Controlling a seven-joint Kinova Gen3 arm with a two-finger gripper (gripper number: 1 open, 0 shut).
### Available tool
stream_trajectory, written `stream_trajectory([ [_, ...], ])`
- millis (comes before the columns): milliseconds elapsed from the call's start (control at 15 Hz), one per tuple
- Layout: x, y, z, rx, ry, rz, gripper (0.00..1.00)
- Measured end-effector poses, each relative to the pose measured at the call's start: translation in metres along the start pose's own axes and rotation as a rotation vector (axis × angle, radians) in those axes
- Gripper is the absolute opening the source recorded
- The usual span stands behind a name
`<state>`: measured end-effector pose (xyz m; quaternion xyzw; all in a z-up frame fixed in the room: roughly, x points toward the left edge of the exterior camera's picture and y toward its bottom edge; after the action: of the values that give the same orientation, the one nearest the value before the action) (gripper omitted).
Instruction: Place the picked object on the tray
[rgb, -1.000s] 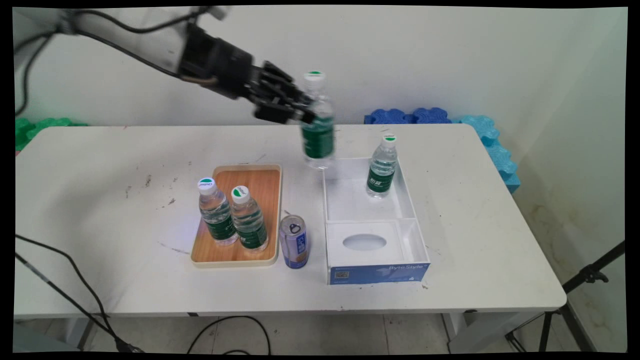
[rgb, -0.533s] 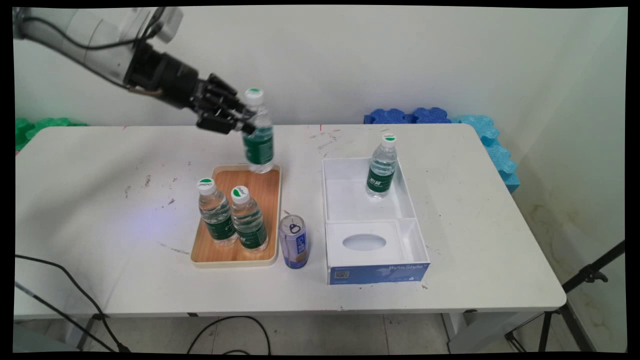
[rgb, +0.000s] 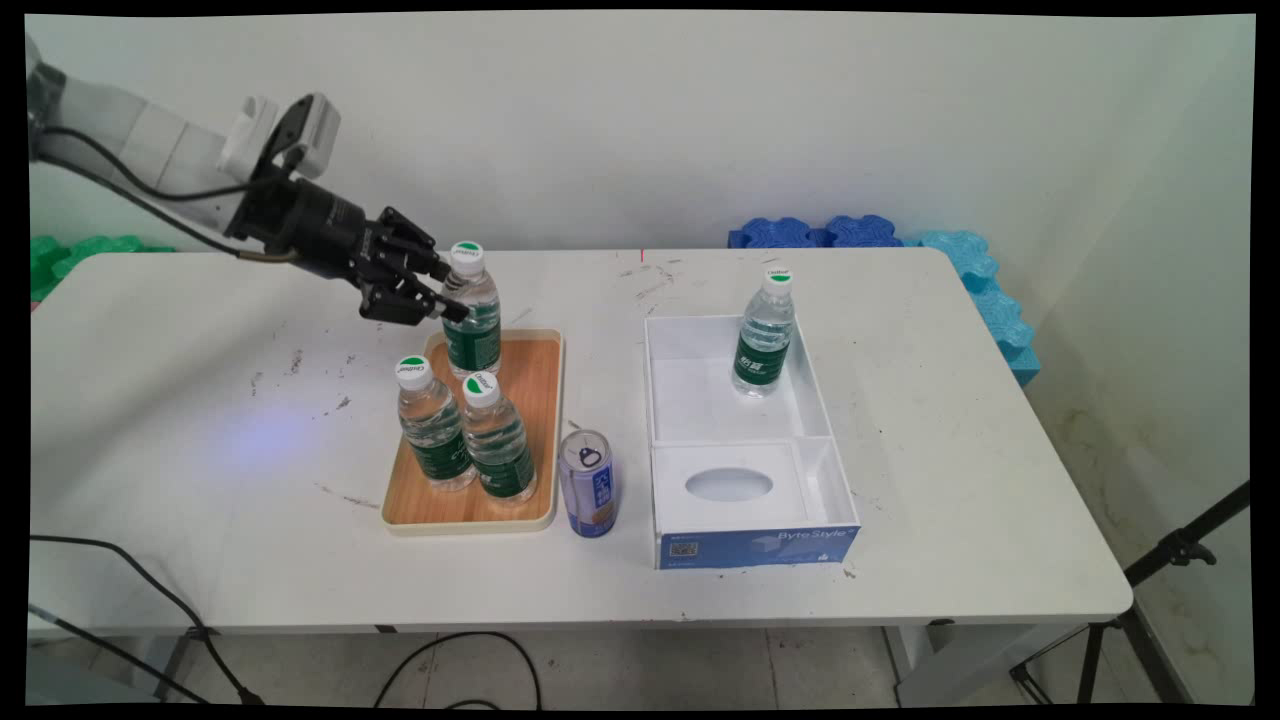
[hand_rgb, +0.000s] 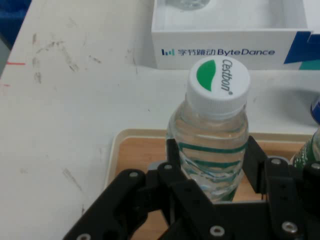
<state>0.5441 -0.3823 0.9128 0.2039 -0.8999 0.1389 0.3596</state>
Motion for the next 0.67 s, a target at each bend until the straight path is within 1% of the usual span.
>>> stream_trajectory([
  [333,-0.019,0.002,0.021,0.004,0.013,0.000,0.00],
  [667,-0.028,0.000,0.043,0.005,0.049,-0.025,0.00],
])
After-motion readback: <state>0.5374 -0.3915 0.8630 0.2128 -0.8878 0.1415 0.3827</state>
